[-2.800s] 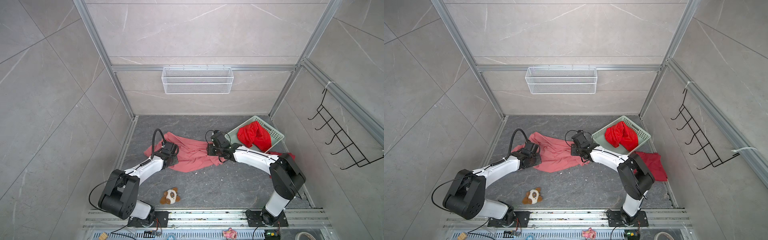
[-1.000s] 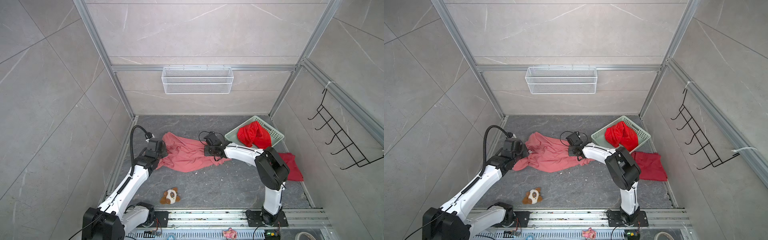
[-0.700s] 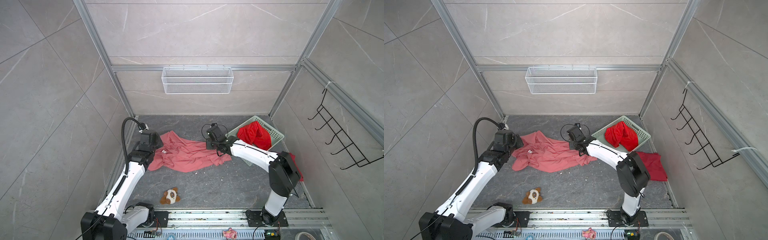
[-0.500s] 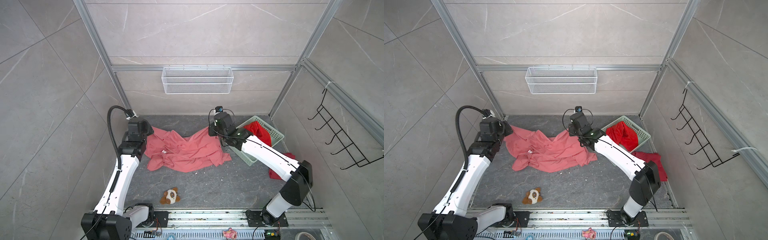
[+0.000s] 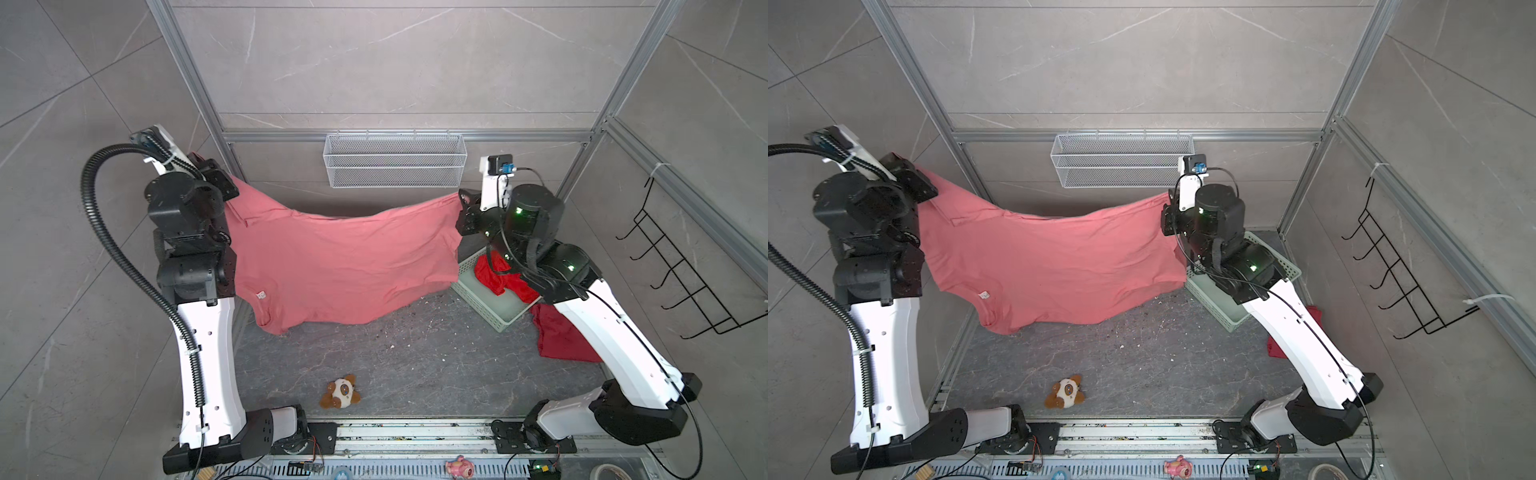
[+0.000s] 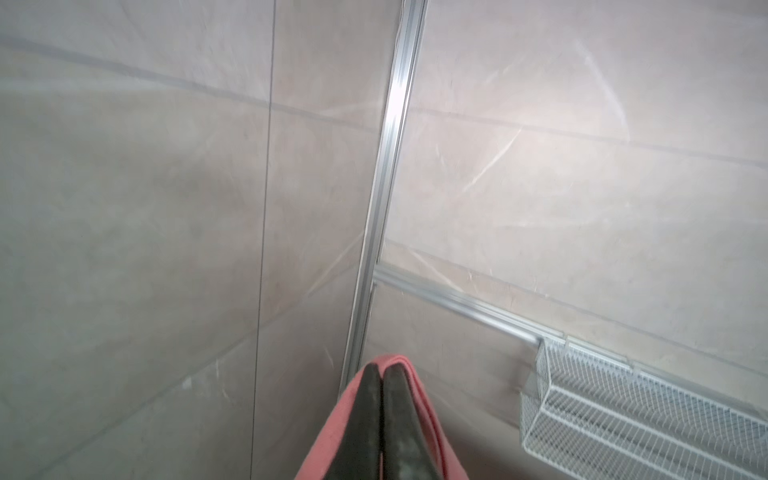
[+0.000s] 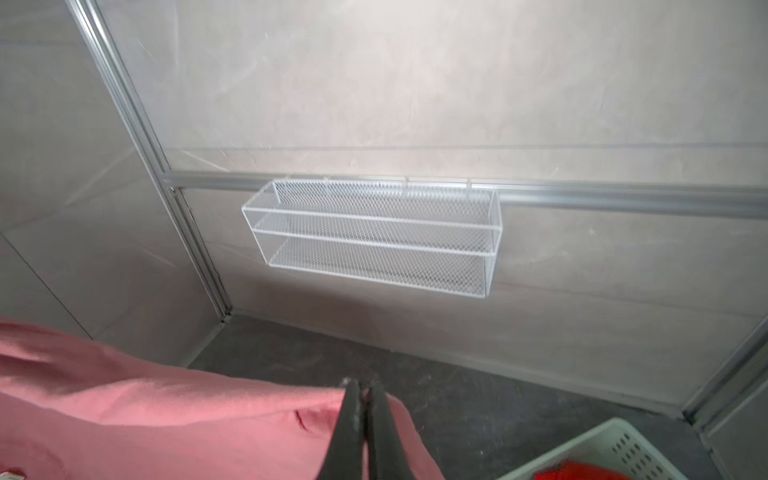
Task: Fold and stack the t-shirts
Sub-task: 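Lift the pink t-shirt high with both grippers, stretching it between them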
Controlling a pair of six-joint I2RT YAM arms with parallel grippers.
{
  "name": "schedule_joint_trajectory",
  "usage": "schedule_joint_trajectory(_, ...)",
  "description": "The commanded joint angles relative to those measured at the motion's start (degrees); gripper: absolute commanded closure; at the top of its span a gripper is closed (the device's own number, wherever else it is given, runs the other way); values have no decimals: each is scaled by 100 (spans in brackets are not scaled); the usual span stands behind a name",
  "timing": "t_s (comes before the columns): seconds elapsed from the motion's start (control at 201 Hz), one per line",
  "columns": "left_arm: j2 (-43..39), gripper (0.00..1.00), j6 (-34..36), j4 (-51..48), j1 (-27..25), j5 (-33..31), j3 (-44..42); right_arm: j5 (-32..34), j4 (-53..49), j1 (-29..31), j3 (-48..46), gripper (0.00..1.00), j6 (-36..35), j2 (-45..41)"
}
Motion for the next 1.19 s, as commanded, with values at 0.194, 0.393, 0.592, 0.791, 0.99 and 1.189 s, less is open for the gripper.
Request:
schedule_joint_trajectory(0.194, -49, 100, 1374, 1124, 45, -421, 1098, -610, 40, 342, 538, 100, -520, -591)
schedule_joint_trajectory(0.393, -45, 100, 1596, 1172, 48, -445, 1123, -554, 260, 367, 380, 100, -659, -736)
schedule_joint_trajectory(0.592, 81, 100, 1682, 1358, 46, -484, 1212, -503, 290, 369, 466, 100, -750, -631)
schedule_joint_trajectory(0.791, 280, 100, 1770, 1430, 48, -412, 1652, -588, 334, 378, 609, 100, -758, -639)
schedule_joint_trajectory(0.99, 62, 100, 1820, 1457, 47, -286, 1666, -718, 299, 378, 734, 100, -707, -656)
schedule_joint_trajectory(1.189, -233, 100, 2082, 1529, 47, -241, 1676, -928, 273, 388, 783, 100, -607, -714)
